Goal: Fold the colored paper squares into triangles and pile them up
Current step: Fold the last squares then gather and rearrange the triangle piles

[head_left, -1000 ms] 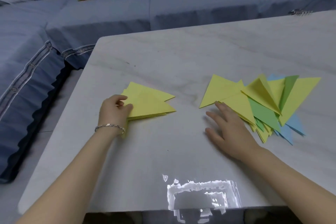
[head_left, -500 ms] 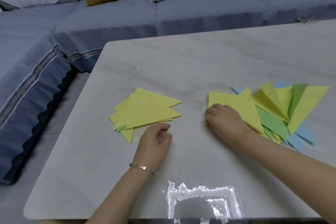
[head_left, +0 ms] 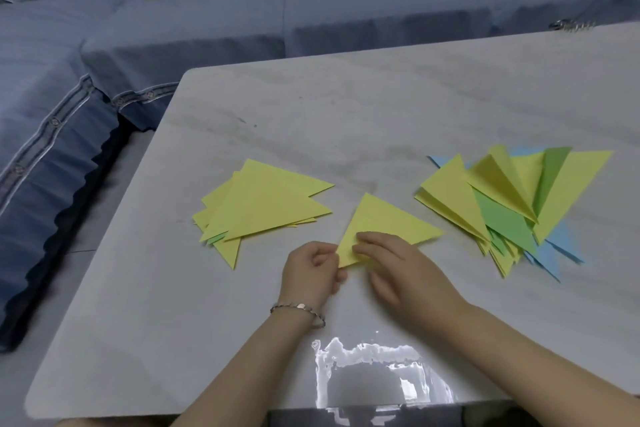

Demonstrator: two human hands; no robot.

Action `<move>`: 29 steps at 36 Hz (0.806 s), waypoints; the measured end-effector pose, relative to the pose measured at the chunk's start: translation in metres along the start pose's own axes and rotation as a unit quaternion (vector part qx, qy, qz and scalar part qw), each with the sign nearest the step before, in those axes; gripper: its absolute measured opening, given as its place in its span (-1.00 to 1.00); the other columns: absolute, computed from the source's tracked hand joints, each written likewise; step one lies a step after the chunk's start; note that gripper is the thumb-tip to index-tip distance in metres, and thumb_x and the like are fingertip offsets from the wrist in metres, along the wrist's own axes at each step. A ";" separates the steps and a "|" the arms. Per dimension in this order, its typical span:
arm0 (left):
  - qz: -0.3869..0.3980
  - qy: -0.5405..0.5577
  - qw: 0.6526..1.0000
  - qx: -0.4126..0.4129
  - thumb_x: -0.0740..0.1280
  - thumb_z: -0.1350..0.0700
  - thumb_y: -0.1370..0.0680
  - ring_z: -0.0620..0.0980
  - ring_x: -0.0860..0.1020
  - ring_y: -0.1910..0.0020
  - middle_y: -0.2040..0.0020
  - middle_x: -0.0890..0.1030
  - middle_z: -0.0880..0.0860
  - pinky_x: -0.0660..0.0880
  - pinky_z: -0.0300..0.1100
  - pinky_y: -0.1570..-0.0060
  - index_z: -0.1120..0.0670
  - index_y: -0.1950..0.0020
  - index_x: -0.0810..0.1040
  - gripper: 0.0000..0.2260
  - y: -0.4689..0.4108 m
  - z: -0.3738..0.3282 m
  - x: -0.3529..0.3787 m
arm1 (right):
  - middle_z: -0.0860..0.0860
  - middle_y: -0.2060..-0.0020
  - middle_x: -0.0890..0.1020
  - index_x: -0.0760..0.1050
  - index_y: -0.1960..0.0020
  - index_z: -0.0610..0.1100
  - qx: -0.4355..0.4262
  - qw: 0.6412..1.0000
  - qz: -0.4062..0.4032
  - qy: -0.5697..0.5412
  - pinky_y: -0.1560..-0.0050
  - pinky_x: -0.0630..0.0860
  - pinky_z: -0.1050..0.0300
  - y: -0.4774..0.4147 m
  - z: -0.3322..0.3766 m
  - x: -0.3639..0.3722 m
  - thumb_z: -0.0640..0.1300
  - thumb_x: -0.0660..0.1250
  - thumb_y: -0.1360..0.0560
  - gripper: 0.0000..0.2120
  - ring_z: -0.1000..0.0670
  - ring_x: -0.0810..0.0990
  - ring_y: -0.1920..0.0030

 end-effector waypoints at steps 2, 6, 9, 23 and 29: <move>-0.018 -0.092 0.995 0.041 0.21 0.30 -0.49 -0.10 0.50 0.45 0.43 0.57 0.02 0.41 -0.30 0.39 0.16 0.07 0.58 -0.84 -0.009 -0.009 -0.011 | -0.06 -0.28 0.49 0.42 -0.26 -0.08 0.002 0.998 0.022 0.058 -0.23 0.41 0.14 0.007 -0.008 0.002 0.00 0.15 -0.48 -0.62 -0.01 0.44 -0.25; -0.065 -0.286 0.947 0.128 0.20 0.20 -0.53 -0.04 0.50 0.05 0.00 0.58 0.03 0.36 -0.29 0.11 0.10 -0.11 0.56 -0.78 -0.013 -0.027 -0.024 | -0.08 -0.40 0.35 0.27 -0.40 -0.11 -0.003 0.985 0.102 0.137 -0.35 0.16 0.13 0.021 -0.015 0.023 0.22 -0.06 -0.58 -0.44 -0.06 0.30 -0.39; -0.099 -0.446 0.866 0.205 0.18 0.08 -0.54 0.14 0.43 -0.19 -0.15 0.52 0.10 0.42 -0.14 -0.07 0.11 -0.17 0.53 -0.73 0.000 -0.029 -0.014 | -0.08 -0.38 0.37 0.32 -0.39 -0.14 0.008 0.971 0.141 0.194 -0.33 0.12 0.06 0.026 -0.017 0.038 0.25 -0.16 -0.58 -0.37 -0.10 0.35 -0.37; 0.107 -0.602 0.747 0.259 -0.19 -0.22 -0.59 0.04 0.38 -0.35 -0.39 0.39 0.05 0.19 -0.12 -0.24 0.12 -0.39 0.34 -0.39 0.023 0.026 0.044 | -0.11 -0.42 0.30 0.31 -0.41 -0.23 0.028 0.959 0.173 0.223 -0.35 0.11 0.04 0.043 -0.025 0.035 0.34 -0.06 -0.51 -0.24 -0.03 0.23 -0.44; 0.058 -0.625 0.732 0.266 -0.17 -0.27 -0.57 0.14 0.25 -0.40 -0.40 0.37 0.08 0.15 -0.02 -0.25 -0.07 -0.42 0.27 -0.47 0.021 0.029 0.033 | -0.10 -0.42 0.30 0.26 -0.42 -0.23 0.063 0.945 0.173 0.270 -0.34 0.09 -0.01 0.069 -0.045 0.008 0.37 -0.07 -0.50 -0.22 0.00 0.13 -0.45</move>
Point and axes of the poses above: each hand's wrist, its own y-axis away from the middle knuckle, its own x-axis out of the palm, z = x × y, the point moved 9 cm from there along -y, towards the middle knuckle
